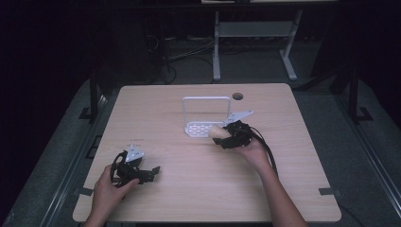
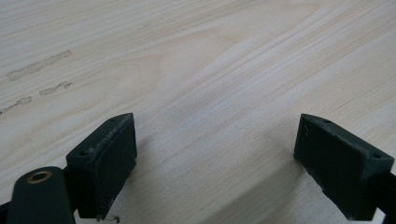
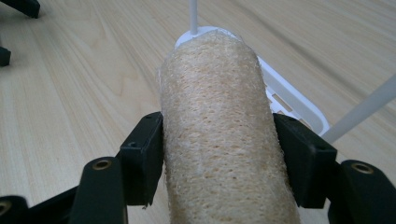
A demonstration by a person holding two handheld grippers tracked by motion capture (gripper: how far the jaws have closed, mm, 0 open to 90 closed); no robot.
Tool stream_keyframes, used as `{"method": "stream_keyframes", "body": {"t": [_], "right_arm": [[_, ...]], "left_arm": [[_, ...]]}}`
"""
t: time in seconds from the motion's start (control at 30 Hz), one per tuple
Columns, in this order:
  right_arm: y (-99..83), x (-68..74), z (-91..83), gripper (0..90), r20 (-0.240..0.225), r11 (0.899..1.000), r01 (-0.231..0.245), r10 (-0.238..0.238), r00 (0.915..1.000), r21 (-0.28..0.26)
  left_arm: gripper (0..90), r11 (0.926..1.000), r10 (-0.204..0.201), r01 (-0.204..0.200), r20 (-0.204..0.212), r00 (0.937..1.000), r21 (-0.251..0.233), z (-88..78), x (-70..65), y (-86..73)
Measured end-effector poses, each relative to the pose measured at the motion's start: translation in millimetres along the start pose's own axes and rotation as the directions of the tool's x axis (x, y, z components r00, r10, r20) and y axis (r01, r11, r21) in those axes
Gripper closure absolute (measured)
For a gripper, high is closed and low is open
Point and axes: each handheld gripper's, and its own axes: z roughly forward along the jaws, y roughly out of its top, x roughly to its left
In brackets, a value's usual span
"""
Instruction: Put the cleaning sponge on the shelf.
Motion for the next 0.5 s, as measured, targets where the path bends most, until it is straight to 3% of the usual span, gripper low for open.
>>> {"method": "stream_keyframes", "body": {"t": [0.5], "right_arm": [[13.5,0.5,13.0,37.0,0.0,1.0,0.019,-0.019,0.9998,0.009]], "left_arm": [[12.6,1.0,-0.003,0.003,0.001,1.0,-0.003,0.1,-0.2,0.0]]}}
